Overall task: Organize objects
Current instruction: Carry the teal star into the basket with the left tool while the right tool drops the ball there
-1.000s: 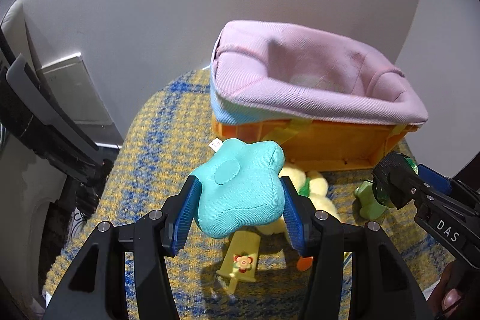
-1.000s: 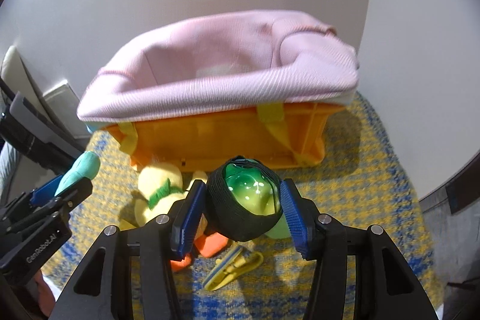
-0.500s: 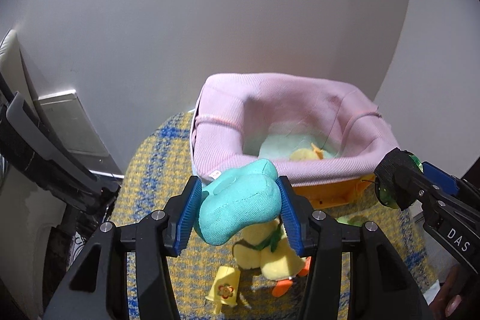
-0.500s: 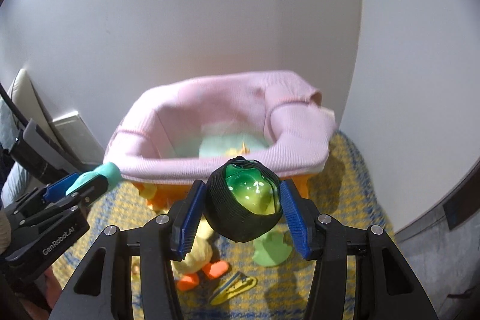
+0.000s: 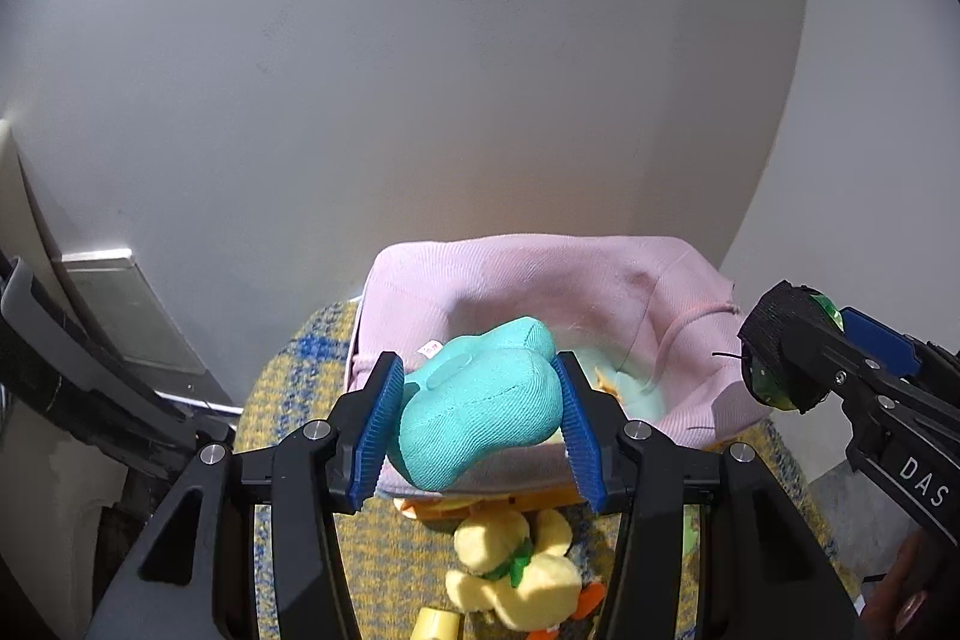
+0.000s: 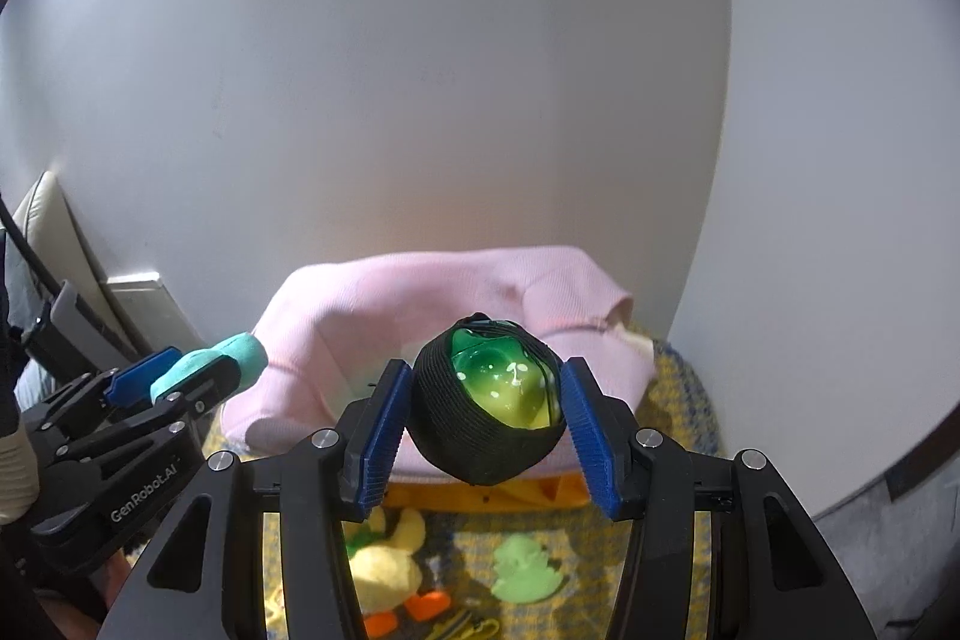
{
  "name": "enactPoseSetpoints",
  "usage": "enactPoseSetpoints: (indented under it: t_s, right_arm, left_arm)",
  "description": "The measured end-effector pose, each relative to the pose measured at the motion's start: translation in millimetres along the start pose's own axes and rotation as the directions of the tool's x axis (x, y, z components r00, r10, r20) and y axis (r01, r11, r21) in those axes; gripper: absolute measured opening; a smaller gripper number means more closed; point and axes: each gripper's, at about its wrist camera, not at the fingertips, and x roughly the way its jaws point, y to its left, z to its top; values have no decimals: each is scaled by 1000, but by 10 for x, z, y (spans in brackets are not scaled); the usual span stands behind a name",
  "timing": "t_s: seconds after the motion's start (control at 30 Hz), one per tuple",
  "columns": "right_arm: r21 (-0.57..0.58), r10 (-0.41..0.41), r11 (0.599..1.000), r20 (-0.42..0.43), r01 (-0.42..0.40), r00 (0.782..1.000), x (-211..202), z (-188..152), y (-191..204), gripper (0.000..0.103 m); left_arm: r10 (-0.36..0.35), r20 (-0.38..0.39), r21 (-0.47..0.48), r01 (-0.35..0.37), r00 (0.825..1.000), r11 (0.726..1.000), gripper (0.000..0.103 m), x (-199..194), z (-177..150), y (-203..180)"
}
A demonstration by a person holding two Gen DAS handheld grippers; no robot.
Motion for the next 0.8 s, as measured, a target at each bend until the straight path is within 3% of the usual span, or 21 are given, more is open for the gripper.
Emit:
enactPoseSetpoints:
  t_s: [0.6, 0.63, 0.67, 0.7, 0.73, 0.8]
  right_arm:
    - [-4, 12, 1000, -48, -13, 999, 514, 259, 28, 54]
    - [-5, 7, 1000, -43, -7, 999, 506, 256, 19, 55]
    - [-7, 0, 1000, -38, 0, 999, 502, 262, 14, 58]
    - [-7, -5, 1000, -30, 5, 1000, 498, 273, 5, 71]
    - [-5, -12, 1000, -19, 11, 1000, 480, 276, -2, 83]
    - [-7, -27, 1000, 1, 27, 1000, 441, 278, -5, 86]
  left_arm:
    - [-24, -61, 32, 26, 998, 999, 53, 476, 169, -62]
    - [-24, -58, 32, 26, 998, 999, 56, 478, 174, -55]
    - [-21, -54, 32, 22, 998, 999, 71, 475, 171, -49]
    - [-10, -41, 29, 11, 999, 1000, 87, 454, 171, -34]
    - [2, -25, 22, -1, 1000, 1000, 92, 429, 170, -20]
    - [16, -3, 20, -16, 1000, 1000, 95, 380, 154, 3]
